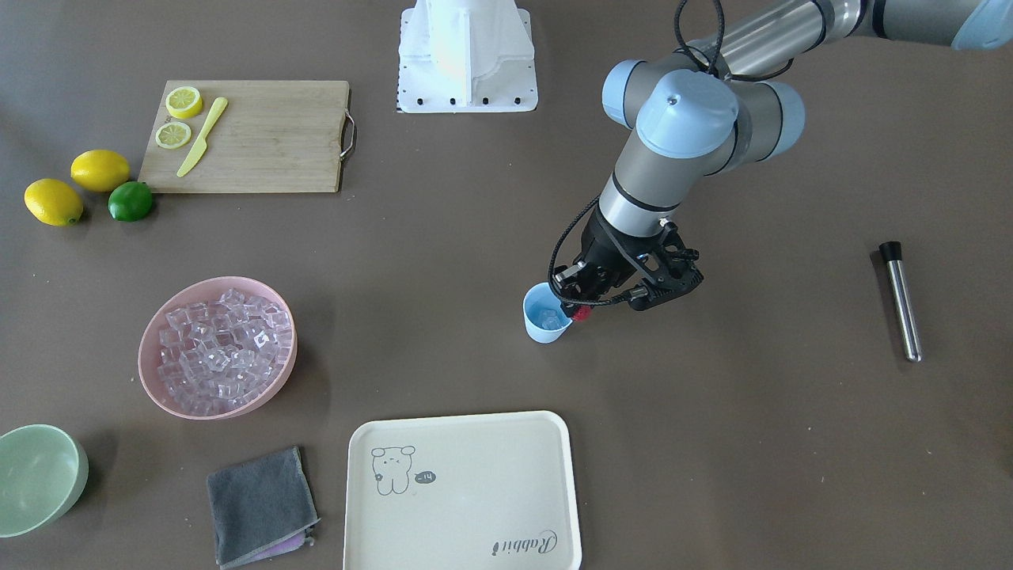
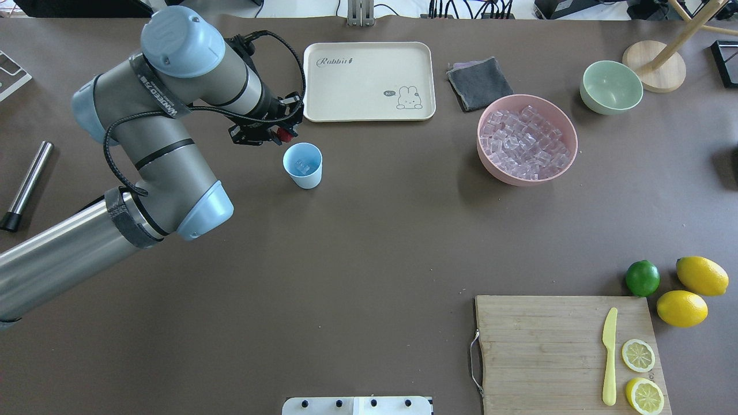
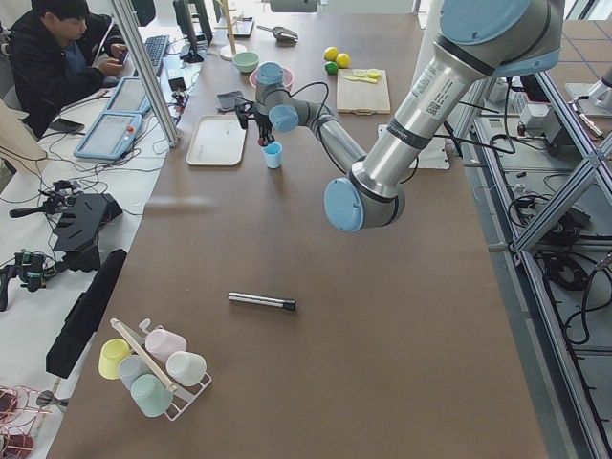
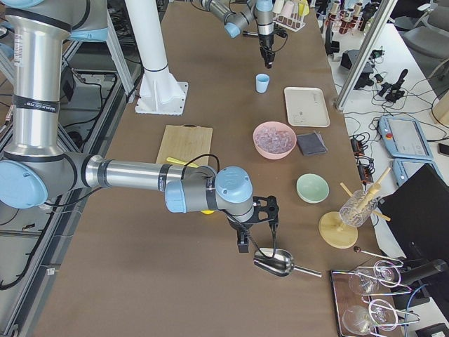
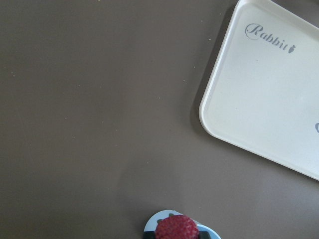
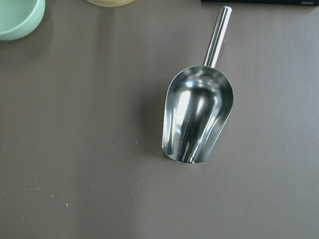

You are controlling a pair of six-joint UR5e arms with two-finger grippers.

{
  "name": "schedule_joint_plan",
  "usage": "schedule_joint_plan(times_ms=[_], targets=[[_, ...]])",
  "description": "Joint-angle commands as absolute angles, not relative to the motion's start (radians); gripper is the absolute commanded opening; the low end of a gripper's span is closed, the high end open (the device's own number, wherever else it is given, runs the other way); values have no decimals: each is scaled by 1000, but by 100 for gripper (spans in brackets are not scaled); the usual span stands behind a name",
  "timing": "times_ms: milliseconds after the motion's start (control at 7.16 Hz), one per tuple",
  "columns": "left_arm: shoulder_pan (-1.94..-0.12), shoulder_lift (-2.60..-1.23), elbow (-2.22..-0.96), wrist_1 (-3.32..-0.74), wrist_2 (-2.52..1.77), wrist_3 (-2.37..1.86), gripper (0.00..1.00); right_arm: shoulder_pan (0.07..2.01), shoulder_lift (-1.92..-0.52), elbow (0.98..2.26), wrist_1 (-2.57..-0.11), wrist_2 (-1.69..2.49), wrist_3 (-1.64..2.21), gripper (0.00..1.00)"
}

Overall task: Mash ice and strawberries in cup
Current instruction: 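Carry the strawberry with the left gripper over the light-blue cup, then open the left gripper to drop the strawberry into the cup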

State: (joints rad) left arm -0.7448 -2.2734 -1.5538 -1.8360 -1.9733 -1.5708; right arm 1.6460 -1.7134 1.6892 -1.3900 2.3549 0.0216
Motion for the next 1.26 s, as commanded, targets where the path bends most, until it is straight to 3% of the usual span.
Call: schedule_joint_plan(times_ms=[0, 140, 279, 558, 1117], targets=[[-701, -2295, -1534, -1842, -1879, -1609, 0, 1646, -1718, 1695, -1390, 2355, 21, 99], [-698, -2304, -1510, -1842, -1878, -1609, 54, 1646, -1717, 1694, -1388, 2353, 21, 100], [-698, -2306, -1512, -1839, -1879, -1609, 98, 1646, -1717, 1694, -1390, 2352, 21, 100], [-703, -2287, -1535, -1838, -1887, -1606, 98, 1646, -1717, 1694, -1390, 2353, 21, 100], [-813, -2018, -1673, -1856, -1954, -1308, 98, 1646, -1720, 1695, -1390, 2356, 20, 100]])
